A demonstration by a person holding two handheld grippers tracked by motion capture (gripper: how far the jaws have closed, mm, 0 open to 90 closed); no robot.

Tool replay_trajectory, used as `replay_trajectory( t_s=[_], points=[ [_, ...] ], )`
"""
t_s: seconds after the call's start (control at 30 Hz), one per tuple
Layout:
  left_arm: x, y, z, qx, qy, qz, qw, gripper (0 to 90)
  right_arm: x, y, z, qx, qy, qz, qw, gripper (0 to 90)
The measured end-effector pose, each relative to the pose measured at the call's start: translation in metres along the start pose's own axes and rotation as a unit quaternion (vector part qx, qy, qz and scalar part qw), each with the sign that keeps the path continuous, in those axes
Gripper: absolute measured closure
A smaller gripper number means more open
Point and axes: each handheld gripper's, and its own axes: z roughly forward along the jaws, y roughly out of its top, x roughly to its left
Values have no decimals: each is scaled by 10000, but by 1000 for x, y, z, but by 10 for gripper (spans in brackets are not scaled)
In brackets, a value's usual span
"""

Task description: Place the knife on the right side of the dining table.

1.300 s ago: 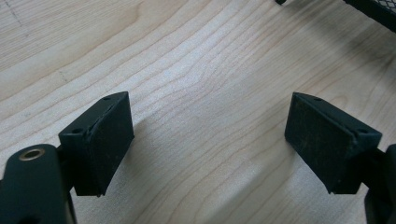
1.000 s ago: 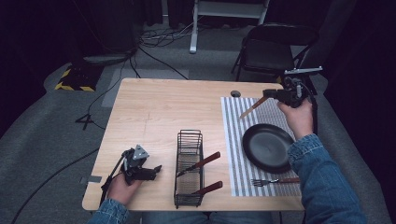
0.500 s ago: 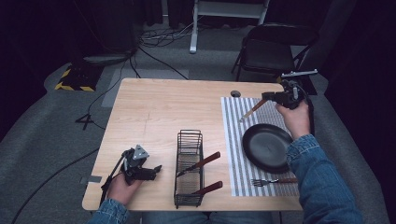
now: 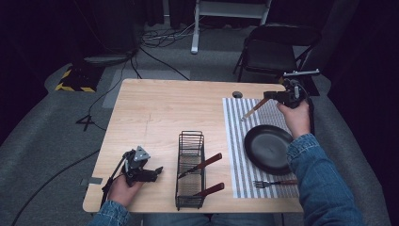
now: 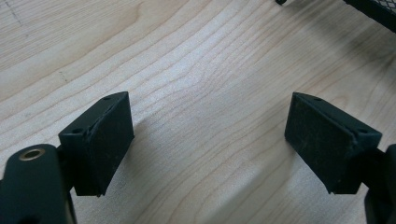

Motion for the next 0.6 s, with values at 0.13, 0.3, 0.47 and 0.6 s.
replay_trajectory(
  t_s=[0.13, 0.3, 0.47, 0.6],
  points=[
    [0, 0, 0, -1, 11, 1, 10000, 158, -1, 0, 1, 3, -290, -27, 9996, 765],
    [0, 0, 0, 2, 6, 5, 10000, 158, -2, -2, 6, 164, -747, -59, 9971, 617],
    [0, 0, 0, 0, 11, 3, 10000, 159, -6, -3, 10, 280, -931, -14, 9953, 560],
    [0, 0, 0, 3, 6, 6, 10000, 158, -9, -6, 11, 389, -1147, -20, 9926, 545]
  ],
)
